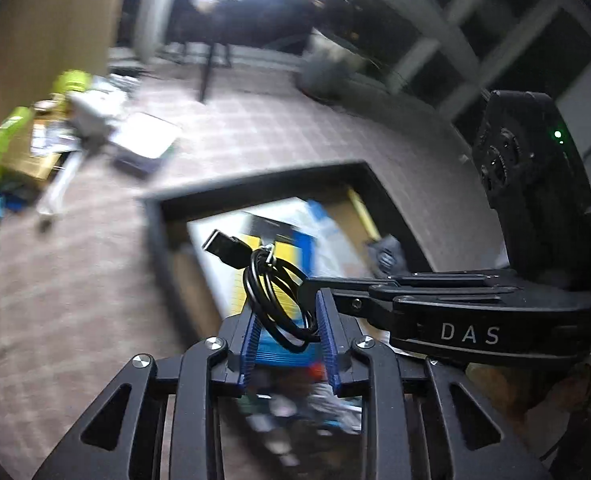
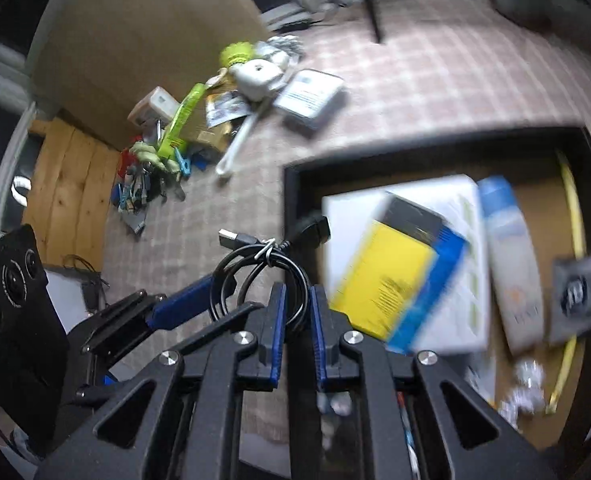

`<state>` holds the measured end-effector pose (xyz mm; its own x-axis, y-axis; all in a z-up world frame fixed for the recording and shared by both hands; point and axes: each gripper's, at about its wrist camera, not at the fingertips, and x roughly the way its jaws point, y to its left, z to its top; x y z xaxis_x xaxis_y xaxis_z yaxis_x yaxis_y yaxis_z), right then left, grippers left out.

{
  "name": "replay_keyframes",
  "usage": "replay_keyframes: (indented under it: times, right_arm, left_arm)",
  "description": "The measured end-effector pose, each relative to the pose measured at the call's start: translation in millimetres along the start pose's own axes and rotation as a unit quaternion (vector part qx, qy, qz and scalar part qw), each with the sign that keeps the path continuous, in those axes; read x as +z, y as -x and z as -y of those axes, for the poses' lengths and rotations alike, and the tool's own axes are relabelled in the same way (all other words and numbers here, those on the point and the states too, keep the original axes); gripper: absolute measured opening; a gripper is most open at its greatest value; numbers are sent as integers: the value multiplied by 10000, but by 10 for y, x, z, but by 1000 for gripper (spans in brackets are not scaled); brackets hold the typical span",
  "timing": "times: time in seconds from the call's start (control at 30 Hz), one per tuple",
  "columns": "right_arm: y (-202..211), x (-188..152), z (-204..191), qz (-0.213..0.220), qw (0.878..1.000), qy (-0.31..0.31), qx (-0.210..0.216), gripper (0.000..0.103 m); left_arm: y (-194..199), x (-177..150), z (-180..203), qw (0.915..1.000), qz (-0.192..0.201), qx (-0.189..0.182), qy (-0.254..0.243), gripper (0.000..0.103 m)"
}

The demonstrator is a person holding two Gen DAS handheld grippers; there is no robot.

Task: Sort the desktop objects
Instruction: 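Carry the black cable to the tray and open the right gripper, then move both grippers back over the pile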

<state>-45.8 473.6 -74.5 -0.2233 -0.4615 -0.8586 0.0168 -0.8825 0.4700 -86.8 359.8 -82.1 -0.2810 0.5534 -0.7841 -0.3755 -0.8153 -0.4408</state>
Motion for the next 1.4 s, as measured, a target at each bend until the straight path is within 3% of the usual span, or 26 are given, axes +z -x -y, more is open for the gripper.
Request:
replay_keyframes:
  times: [0.3,0.53,0.63,0.67,0.7,0.73,0.8,1.13,1.4]
  right_arm:
    - [447,-425,714,194,9984,-509,-168,9]
    - [580,-709,1008,130,9969,-711,-309,9]
    - [632,-791,1083,140,9959,-765,-472,9]
    - [668,-805,1118,191,9950,-805,-563,11]
    - [695,-807,1147,226,9942,-842,-624,21]
    - [722,-812,1179,273,9932,-907,-683,36]
    - [779,-812,1236,403,9912,-1040,-718,48]
    - [622,-672,905,321,9944,-641,-780,50]
    - [352,-358,327,288,9970,-171,-703,51]
  left_arm:
    - [-316,-142,634,9974,-444,-381,-432,25]
    - [-515,-338,844,9924,-946,-514,-601,25]
    - [-560,-392,824,9908,-1155,-363,-598,41]
    - [-554,-394,806,9914,-1133,-271,-601,49]
    - [-537,-393,788,9918,-1104,-203,-612,52]
    - [-519,-394,766,9920,-1098,-183,-599,52]
    - [-479,-384,702,9925,-1092,-225,-505,52]
    - [-199,-247,210,9967,-790,108,-121,52]
    - [244,-138,-677,9960,-512,549,488,52]
